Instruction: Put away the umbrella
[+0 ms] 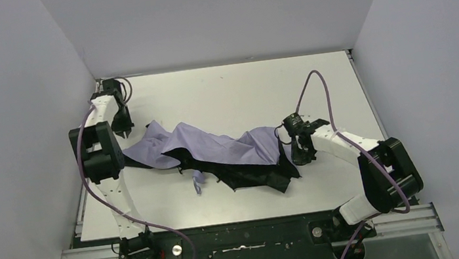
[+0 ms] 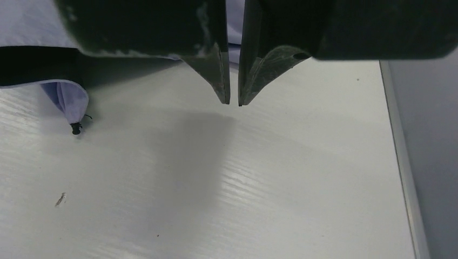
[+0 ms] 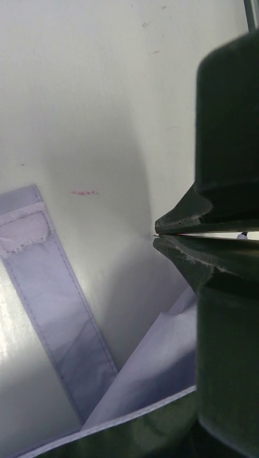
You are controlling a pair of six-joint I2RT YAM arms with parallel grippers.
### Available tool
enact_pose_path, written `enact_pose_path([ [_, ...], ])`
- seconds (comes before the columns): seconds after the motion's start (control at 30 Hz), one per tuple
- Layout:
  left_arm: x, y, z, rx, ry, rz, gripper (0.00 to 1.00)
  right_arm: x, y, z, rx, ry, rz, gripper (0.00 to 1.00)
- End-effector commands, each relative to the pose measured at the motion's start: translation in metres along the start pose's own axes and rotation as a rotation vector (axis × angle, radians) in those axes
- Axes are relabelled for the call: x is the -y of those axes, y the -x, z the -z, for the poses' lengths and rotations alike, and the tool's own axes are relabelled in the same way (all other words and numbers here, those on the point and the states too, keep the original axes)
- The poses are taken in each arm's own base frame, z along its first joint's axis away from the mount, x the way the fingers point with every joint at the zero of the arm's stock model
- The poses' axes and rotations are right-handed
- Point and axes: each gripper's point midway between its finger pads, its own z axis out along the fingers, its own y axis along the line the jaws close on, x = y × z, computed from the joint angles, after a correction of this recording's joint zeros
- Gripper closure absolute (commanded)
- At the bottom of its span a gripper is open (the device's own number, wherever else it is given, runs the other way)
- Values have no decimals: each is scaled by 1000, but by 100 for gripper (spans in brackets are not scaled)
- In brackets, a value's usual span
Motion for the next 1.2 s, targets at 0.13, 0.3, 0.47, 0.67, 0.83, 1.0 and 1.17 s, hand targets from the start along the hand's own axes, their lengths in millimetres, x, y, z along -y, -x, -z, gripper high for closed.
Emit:
enact_pose_path([
  [0.13, 32, -19, 7, -41, -69, -41, 93, -25, -7, -12, -20, 119, -9, 93],
  [0.3, 47, -47, 10, -98, -109, -54, 94, -47, -11, -13, -30, 215, 20, 93],
  [0.47, 55, -77, 5, -179, -127, -69, 95, -69, -16, -12, -37, 247, 92, 92],
  [0.67, 95, -104, 33, -198, -198, -131, 96, -101, -22, -4, -18, 291, 133, 92],
  [0.83, 154, -136, 58, -181, -348, -134, 97, -131, -29, 0, -21, 356, 145, 92],
  [1.0, 221, -170, 81, -164, -507, -161, 98, -166, -35, 7, -14, 419, 183, 92],
  [1.17, 289, -205, 111, -138, -703, -201, 98, -202, -37, 17, -6, 515, 178, 92],
])
